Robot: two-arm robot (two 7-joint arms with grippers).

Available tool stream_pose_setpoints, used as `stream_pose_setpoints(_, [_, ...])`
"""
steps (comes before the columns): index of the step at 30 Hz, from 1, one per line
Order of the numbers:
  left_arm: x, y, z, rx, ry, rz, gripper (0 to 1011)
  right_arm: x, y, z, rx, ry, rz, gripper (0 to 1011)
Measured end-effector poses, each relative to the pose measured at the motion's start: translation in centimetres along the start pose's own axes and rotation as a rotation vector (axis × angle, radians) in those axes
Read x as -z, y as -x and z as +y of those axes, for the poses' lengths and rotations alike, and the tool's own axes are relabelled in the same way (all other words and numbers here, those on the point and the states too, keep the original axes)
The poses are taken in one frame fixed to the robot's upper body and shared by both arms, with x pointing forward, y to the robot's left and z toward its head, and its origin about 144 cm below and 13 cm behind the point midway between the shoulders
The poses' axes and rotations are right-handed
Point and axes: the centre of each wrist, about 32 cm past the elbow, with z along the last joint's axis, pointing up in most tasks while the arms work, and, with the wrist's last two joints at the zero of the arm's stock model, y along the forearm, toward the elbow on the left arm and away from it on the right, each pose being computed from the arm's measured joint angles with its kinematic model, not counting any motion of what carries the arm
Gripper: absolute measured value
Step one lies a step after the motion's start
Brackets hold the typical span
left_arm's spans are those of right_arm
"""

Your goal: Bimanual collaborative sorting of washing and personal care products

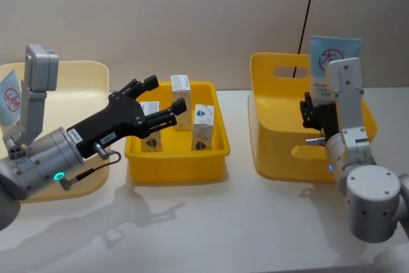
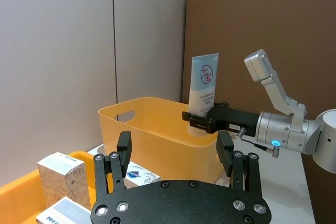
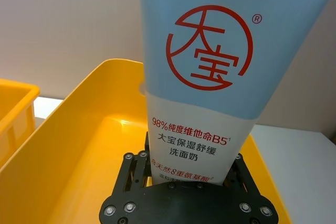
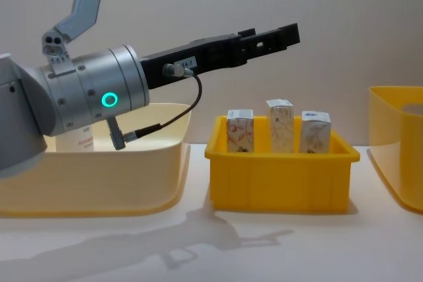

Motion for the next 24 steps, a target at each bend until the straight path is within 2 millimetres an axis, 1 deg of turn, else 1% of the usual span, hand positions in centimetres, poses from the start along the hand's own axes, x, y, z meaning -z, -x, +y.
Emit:
stream_pose_setpoints(2, [0.00,0.00,0.00,0.000,0.000,0.000,1003,-0.01,0.05,0.02,0.000,0.003,0.001,559])
stream_pose_setpoints(5, [0.00,0.00,0.00,0.000,0.000,0.000,1003,-0.01,0.15,0.04,-0.001,0.007,0.002,672])
stream_pose_setpoints(7, [0.00,0.00,0.00,0.000,0.000,0.000,1003,0.00,0.20,0.05,-0.001,0.009,0.003,703])
stream_pose_setpoints(10, [0.00,0.00,0.00,0.000,0.000,0.000,1003,0.01,0.29,0.06,-0.002,0.014,0.004,822])
stream_pose_setpoints(12, [0.00,0.00,0.00,0.000,0.000,0.000,1003,0.01,0.31,0.07,-0.002,0.016,0.004,859])
stream_pose_setpoints(14, [0.00,0.00,0.00,0.000,0.000,0.000,1003,0.04,0.38,0.06,-0.003,0.019,0.004,925])
stream_pose_setpoints(16, [0.00,0.00,-0.01,0.000,0.000,0.000,1003,0.04,0.40,0.07,-0.003,0.020,0.004,954])
stream_pose_setpoints(17, [0.00,0.00,0.00,0.000,0.000,0.000,1003,0.05,0.42,0.07,-0.003,0.021,0.005,996])
stream_pose_setpoints(24, [0.00,0.01,-0.02,0.000,0.001,0.000,1003,0.04,0.49,0.09,-0.003,0.026,0.006,1001])
